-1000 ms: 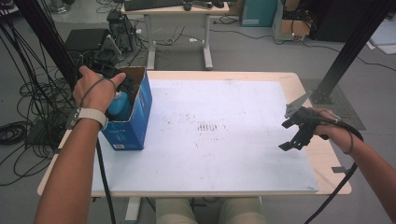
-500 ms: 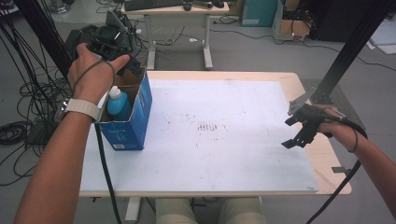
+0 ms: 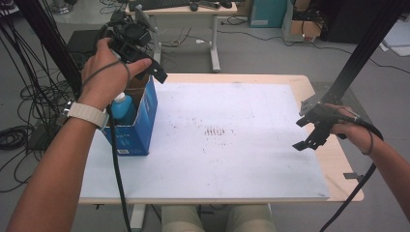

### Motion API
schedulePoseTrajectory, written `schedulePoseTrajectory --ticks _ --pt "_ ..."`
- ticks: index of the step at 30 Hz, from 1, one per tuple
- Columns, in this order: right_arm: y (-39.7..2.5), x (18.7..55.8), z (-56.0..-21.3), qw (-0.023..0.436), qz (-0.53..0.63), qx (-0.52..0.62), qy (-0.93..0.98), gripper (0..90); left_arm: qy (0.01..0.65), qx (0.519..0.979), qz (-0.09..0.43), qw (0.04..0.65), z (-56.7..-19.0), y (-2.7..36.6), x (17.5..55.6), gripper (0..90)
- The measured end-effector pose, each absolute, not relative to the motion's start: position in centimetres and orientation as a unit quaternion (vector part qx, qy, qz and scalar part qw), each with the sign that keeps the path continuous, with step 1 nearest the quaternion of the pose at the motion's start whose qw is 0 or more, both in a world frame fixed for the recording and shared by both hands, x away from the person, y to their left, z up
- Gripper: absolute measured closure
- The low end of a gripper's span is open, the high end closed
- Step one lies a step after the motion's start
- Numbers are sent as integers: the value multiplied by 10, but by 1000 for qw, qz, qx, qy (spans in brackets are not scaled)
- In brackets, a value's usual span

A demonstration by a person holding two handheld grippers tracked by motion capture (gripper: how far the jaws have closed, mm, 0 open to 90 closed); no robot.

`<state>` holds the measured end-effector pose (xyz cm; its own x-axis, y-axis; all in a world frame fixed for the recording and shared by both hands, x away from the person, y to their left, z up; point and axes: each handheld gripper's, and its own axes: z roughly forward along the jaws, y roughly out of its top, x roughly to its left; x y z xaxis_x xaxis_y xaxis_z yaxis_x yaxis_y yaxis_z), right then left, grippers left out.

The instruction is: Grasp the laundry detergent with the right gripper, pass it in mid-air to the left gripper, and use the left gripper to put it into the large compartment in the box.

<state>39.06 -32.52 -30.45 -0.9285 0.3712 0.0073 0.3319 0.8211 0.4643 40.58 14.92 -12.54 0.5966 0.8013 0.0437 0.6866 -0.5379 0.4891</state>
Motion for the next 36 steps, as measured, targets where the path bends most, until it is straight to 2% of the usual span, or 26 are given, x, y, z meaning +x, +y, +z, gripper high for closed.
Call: schedulePoseTrajectory --ticks 9,25,36 --pt "-325 392 -299 44 240 185 952 38 362 899 109 223 -139 126 392 72" --pt "-322 394 -293 45 250 181 950 38 212 963 69 154 -197 77 367 72" --pt "-323 394 -292 46 251 182 950 37 179 970 69 152 -211 67 357 76"
